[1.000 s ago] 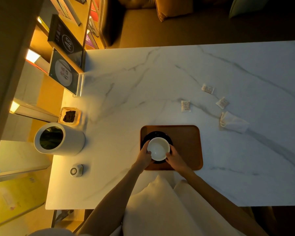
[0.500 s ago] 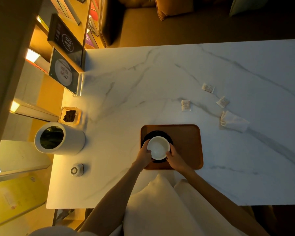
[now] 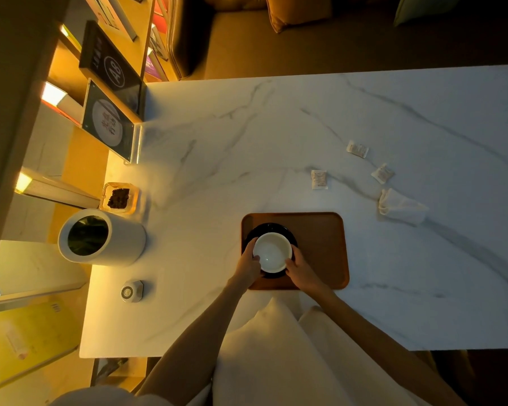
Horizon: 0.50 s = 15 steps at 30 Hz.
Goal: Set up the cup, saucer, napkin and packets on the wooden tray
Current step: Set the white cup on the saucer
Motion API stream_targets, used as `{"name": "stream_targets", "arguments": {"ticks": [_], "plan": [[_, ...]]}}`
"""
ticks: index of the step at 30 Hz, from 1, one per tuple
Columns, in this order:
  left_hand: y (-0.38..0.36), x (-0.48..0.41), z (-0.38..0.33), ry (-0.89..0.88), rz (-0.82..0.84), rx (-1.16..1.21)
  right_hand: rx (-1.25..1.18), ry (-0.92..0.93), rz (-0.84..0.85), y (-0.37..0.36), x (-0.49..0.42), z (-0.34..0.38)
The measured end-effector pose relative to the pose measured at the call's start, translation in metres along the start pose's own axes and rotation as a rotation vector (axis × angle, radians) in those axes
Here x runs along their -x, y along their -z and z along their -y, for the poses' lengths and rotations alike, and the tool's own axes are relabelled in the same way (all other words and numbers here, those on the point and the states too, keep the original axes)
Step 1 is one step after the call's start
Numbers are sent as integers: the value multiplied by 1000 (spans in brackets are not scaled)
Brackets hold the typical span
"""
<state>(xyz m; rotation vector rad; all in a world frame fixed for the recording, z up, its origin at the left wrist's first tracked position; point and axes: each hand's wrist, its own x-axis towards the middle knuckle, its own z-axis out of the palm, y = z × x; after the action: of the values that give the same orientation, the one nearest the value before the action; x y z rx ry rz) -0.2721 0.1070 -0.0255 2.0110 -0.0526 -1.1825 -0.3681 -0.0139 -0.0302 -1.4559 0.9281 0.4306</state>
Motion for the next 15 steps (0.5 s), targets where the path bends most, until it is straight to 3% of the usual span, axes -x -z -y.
{"name": "stream_targets", "arguments": {"ticks": [9, 15], "plan": [[-1, 6, 4, -126, 63, -149, 49, 139, 76, 1, 8, -2], [3, 7, 6, -184, 88, -167, 70, 204, 40, 1, 6, -7]]}}
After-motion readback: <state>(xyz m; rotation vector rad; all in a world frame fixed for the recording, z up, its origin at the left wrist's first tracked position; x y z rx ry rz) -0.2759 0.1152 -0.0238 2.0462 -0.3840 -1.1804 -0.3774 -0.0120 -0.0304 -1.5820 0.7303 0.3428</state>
